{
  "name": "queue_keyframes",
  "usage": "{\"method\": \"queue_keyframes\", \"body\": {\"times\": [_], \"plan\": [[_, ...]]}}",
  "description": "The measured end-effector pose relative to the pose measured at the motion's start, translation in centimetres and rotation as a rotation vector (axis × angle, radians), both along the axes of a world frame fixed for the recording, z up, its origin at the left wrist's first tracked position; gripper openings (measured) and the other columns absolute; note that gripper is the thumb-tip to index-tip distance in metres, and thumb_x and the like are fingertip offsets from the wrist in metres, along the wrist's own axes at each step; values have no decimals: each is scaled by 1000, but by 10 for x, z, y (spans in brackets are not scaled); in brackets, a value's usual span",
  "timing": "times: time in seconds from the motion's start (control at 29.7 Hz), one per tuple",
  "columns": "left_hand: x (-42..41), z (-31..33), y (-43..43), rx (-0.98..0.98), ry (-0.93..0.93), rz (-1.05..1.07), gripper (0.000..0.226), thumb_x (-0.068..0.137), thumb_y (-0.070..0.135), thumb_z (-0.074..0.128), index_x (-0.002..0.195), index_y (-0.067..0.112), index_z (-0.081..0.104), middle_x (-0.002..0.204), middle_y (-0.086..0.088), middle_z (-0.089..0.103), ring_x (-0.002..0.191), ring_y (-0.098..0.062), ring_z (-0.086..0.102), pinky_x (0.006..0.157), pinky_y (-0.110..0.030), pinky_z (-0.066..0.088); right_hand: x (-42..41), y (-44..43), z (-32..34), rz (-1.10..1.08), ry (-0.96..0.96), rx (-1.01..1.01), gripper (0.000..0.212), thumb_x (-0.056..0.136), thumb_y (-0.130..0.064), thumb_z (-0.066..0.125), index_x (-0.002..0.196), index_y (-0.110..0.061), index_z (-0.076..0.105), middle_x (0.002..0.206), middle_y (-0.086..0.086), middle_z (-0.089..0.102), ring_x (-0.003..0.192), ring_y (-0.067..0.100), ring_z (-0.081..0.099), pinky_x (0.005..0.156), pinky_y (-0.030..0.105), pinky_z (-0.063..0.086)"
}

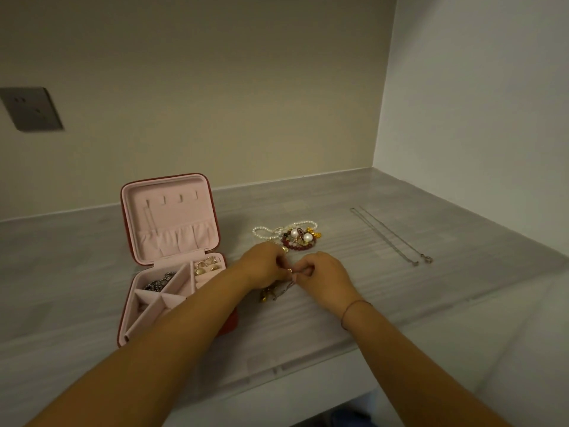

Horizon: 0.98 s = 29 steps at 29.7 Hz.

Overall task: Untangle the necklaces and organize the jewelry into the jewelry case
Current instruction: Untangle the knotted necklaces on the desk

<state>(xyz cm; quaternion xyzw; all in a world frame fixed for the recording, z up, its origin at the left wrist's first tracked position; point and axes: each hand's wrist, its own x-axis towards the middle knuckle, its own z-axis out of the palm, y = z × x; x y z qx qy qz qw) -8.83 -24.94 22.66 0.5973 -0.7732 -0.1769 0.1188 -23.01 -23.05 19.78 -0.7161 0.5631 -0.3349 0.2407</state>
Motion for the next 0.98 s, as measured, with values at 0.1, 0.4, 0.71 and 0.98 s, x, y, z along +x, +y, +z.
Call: {"method": "queue_keyframes", "body": {"times": [0.1,0.4,0.71,0.98], "plan": [[-2,5,1,53,272,9,20,86,26,69,71,16,61,65,6,54,59,-5,47,55,-18,35,-14,2,6,44,-363,89,15,83,-15,69,97,-8,70,89,4,68,82,11,60,71,15,48],[-52,37,9,212,1014,0,7,89,18,65,92,12,67,77,0,68,63,-6,62,63,-18,52,-60,13,19,184,-779,239,20,90,-17,59,108,-13,67,94,3,73,87,12,67,84,28,50],[-85,57,-9,316,1366,9,8,91,19,62,86,13,64,73,1,63,60,-8,60,57,-19,52,-80,-1,12,128,-609,127,13,81,-10,71,91,-18,71,86,-2,72,81,8,65,73,15,49],[-83,38,-16,473,1551,106,10,90,18,62,85,9,63,74,-2,64,66,-10,62,61,-20,56,-80,-8,4,167,-632,80,9,84,-12,68,91,-10,73,81,1,72,77,10,64,74,18,50]]}}
